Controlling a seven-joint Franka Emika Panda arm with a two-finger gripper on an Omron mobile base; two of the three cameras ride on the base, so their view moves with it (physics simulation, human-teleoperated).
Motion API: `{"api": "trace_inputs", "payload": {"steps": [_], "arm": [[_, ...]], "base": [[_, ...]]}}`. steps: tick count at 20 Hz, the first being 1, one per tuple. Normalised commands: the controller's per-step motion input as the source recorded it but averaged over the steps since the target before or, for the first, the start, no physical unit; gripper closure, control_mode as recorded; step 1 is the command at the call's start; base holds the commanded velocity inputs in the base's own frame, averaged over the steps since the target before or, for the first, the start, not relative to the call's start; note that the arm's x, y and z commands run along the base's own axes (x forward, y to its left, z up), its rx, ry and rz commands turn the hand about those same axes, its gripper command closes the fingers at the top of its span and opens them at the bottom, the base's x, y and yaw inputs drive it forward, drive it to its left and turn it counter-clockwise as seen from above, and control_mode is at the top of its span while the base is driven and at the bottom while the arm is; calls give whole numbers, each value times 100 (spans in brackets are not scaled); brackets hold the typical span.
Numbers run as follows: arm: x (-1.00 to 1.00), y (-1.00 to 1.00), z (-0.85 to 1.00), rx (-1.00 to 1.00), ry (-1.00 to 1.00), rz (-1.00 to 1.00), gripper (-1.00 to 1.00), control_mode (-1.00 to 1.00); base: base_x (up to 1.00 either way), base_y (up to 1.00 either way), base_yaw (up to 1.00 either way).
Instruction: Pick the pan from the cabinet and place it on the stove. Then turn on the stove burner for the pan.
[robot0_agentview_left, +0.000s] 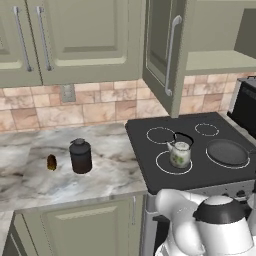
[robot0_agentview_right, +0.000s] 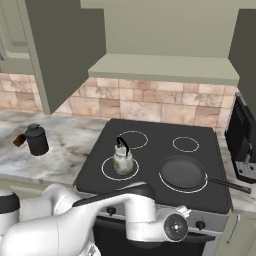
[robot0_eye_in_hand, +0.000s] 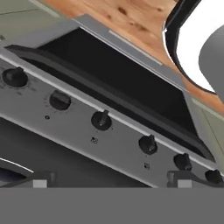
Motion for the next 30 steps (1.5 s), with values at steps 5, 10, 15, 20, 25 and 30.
{"api": "trace_inputs", "payload": {"steps": [5, 10, 15, 20, 25, 30], "arm": [[-23, 19, -13, 12, -12, -4, -100, -100], [-8, 50, -8, 9, -11, -12, -100, -100], [0, 25, -1, 5, -9, -14, -100, -100], [0, 13, -11, 1, -7, -16, -100, -100], [1, 5, -28, 0, -11, -16, -100, -100], [11, 9, -21, 0, -17, -12, -100, -100]], "base": [[0, 0, 0], [0, 0, 0], [0, 0, 0], [0, 0, 0], [0, 0, 0], [0, 0, 0]]}}
